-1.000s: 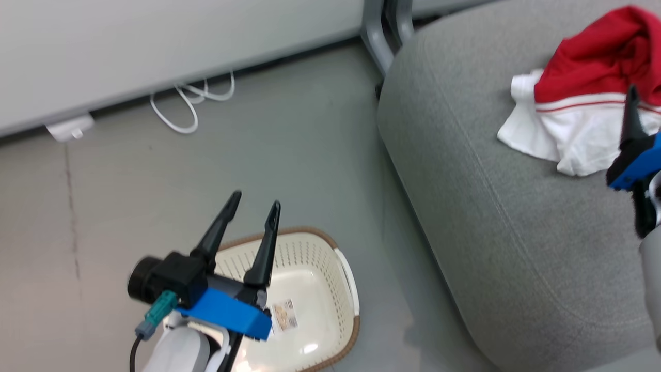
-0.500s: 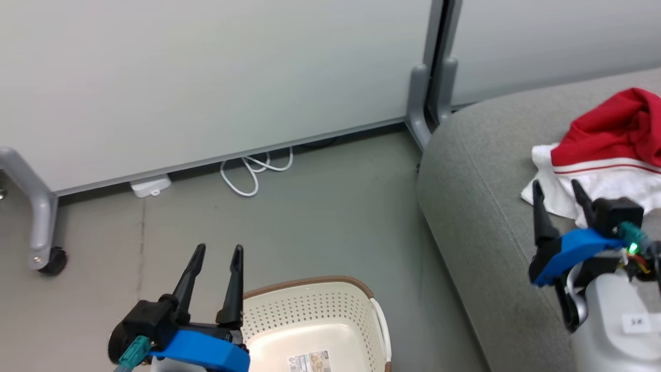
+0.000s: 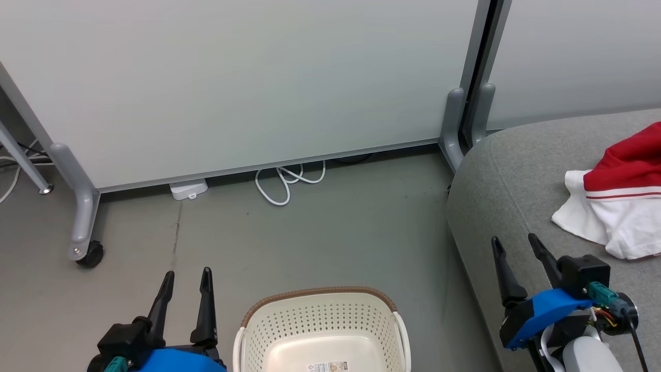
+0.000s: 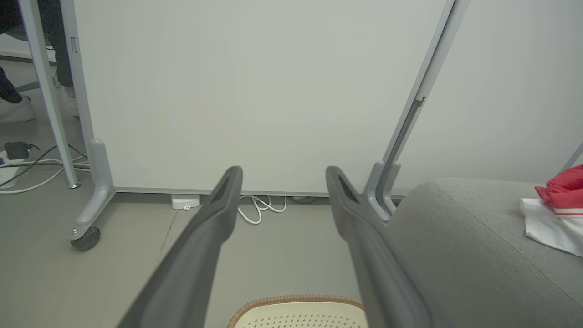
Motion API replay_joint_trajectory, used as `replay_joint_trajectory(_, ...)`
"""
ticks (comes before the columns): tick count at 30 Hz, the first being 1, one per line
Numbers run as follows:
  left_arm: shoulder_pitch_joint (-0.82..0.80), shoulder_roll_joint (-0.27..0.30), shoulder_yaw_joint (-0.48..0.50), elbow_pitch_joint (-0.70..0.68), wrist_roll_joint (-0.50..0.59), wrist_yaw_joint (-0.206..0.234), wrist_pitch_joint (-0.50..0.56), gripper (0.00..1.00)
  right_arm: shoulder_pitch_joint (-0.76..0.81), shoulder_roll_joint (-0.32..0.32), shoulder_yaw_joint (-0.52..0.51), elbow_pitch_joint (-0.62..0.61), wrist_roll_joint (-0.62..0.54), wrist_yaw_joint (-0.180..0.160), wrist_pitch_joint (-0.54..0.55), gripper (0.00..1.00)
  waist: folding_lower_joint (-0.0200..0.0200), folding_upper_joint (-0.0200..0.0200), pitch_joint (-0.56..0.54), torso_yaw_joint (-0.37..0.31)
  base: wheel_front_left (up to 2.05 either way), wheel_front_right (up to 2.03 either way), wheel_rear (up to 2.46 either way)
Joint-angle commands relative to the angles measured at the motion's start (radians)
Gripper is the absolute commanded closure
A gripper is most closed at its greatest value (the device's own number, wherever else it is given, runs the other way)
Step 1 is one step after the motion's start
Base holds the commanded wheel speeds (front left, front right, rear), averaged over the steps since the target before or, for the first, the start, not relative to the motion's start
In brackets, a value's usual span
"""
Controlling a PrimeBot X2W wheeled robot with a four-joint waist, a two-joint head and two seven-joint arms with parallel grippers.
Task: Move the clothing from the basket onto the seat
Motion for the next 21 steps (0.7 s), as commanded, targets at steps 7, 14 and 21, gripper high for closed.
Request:
replay_joint_trajectory(7,0.011,-0.005,0.016,0.038,0.001,-0.002,-0.003,0.0,0.064,0.003,0.02,-0.072,0.037,0.0,0.04,0.0,0.0002,0.0,-0.004,0.018,0.0,0.0,0.0)
replay_joint_trajectory(14,0.017,-0.008,0.021,0.051,0.0,-0.002,-0.003,0.0,0.079,0.003,0.025,-0.099,0.06,0.0,0.058,0.0,0.0002,0.0,-0.007,0.019,0.0,0.0,0.0)
replay_joint_trajectory(21,0.008,-0.013,0.018,0.061,-0.003,0.0,0.0,1.0,0.071,0.003,0.028,-0.097,0.06,0.0,0.064,1.0,0.0002,0.0,-0.004,0.015,0.0,0.0,0.0)
